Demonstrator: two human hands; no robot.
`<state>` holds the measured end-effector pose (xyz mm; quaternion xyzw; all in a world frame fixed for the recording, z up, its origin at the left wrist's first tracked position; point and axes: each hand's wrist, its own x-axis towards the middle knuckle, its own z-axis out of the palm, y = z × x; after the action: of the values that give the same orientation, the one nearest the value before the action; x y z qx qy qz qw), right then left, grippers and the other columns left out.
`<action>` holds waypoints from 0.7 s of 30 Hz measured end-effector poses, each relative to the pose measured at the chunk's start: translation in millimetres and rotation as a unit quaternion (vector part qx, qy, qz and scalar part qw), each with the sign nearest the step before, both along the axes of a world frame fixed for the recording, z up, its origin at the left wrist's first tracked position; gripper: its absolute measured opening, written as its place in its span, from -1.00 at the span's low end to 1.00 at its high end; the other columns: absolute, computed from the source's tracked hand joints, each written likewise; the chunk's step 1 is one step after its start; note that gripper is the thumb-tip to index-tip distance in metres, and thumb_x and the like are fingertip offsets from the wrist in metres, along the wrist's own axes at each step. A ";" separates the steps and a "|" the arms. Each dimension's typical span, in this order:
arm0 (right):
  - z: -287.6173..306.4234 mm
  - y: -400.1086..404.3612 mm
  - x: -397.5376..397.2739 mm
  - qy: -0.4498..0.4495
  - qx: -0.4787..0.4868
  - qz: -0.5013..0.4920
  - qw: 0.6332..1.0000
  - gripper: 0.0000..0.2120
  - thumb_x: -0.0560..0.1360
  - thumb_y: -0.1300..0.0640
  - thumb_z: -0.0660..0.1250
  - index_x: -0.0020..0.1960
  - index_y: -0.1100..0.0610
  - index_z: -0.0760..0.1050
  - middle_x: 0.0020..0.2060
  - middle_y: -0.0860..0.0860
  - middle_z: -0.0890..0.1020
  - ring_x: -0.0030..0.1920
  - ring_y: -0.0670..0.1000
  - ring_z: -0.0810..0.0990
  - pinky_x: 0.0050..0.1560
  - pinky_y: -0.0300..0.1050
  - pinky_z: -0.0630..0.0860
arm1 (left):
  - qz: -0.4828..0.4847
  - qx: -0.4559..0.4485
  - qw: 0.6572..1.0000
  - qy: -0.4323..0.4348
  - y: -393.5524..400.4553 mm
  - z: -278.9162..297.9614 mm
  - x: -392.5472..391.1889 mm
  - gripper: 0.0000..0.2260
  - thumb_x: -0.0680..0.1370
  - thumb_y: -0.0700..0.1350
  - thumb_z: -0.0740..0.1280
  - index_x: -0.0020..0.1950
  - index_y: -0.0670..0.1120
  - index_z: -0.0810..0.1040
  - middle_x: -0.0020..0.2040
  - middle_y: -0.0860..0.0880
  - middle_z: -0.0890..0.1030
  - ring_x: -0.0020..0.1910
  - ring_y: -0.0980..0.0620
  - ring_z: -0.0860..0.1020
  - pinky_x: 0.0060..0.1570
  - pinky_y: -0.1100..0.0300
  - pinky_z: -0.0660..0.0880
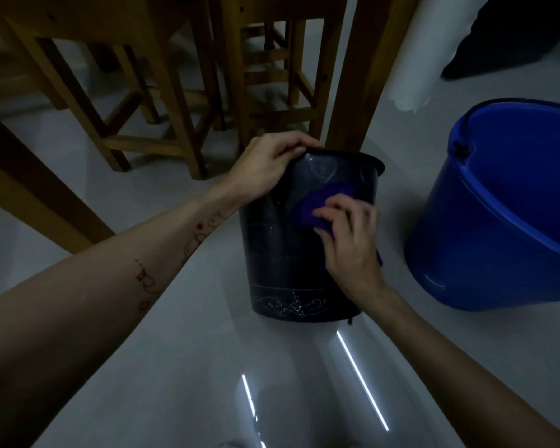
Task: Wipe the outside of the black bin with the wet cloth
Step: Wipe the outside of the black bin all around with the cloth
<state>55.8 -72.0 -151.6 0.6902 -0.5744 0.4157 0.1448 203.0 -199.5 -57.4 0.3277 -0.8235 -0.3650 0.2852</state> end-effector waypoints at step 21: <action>18.1 -2.3 -33.2 -0.284 0.068 -0.124 0.948 -0.80 0.59 0.12 0.24 0.20 0.14 0.42 0.21 0.13 0.40 0.23 0.08 0.36 0.19 -0.22 0.32 | 0.027 -0.048 0.997 -0.054 6.6 -0.7 6.8 -0.76 0.64 -0.01 0.18 0.24 0.04 0.55 0.01 0.24 0.54 -0.05 0.56 0.43 -0.10 0.65 0.29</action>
<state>22.5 -74.3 -133.5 0.4754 -0.6995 0.5332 -0.0209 209.9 -192.9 -58.2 0.3552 -0.8450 -0.2989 0.2655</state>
